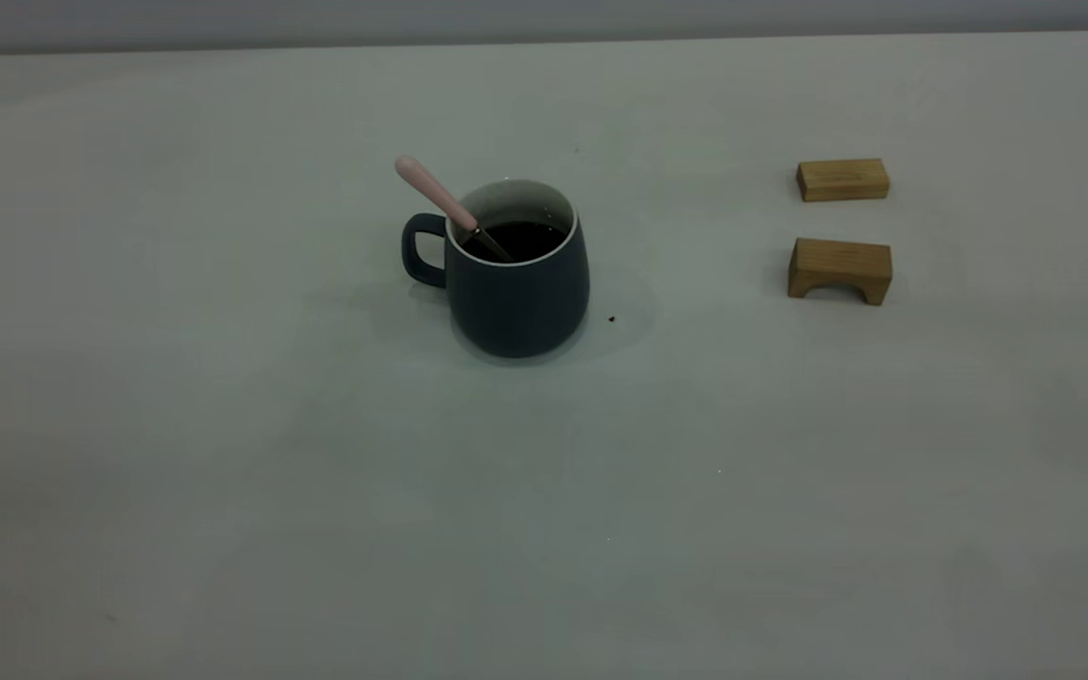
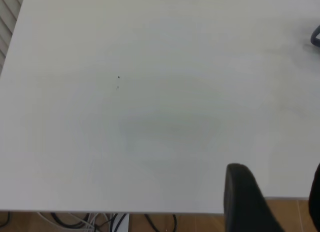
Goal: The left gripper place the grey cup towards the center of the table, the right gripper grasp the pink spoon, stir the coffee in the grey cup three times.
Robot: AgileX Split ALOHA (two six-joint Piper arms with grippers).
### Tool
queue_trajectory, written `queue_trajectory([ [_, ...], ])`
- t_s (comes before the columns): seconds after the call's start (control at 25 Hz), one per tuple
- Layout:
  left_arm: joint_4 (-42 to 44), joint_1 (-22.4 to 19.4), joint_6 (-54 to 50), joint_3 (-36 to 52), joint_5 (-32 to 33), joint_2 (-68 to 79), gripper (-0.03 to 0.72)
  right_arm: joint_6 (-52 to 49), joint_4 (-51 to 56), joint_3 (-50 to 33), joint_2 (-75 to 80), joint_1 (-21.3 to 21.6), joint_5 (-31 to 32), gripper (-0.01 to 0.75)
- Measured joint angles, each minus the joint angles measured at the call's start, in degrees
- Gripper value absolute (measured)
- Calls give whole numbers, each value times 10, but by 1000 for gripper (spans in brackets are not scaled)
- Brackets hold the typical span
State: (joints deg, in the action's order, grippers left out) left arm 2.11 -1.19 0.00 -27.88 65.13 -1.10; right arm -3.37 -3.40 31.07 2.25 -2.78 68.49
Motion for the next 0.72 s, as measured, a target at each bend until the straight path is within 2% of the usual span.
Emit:
queue_trajectory([
  [0.2,0,0,0,0,0,0,388,11,23,-27,-11,16,-17,227],
  [0.72,0,0,0,0,0,0,388,71,53,-42,-11,16,-34,238],
])
